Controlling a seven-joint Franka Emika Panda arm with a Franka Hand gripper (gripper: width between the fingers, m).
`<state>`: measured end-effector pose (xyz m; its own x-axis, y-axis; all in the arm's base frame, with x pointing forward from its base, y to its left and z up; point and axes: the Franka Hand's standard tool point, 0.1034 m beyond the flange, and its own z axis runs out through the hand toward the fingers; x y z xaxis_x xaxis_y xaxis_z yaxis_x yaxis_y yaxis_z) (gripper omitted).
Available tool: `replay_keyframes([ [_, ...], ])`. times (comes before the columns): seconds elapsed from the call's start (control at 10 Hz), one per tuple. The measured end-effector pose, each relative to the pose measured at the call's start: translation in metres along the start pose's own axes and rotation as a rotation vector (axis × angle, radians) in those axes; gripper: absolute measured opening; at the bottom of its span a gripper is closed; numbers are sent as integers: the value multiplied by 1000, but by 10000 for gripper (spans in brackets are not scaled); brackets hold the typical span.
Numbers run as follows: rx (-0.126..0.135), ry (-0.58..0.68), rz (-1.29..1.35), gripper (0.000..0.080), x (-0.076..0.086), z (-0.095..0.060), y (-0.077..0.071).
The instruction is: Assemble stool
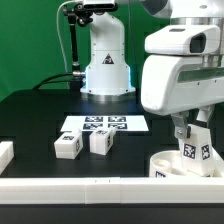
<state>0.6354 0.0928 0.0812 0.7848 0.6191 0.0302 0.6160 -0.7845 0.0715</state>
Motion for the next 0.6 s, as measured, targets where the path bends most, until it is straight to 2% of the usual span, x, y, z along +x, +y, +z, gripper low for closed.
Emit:
replay_keyframes([
  [0.6, 26, 2, 431, 337, 2, 0, -5],
])
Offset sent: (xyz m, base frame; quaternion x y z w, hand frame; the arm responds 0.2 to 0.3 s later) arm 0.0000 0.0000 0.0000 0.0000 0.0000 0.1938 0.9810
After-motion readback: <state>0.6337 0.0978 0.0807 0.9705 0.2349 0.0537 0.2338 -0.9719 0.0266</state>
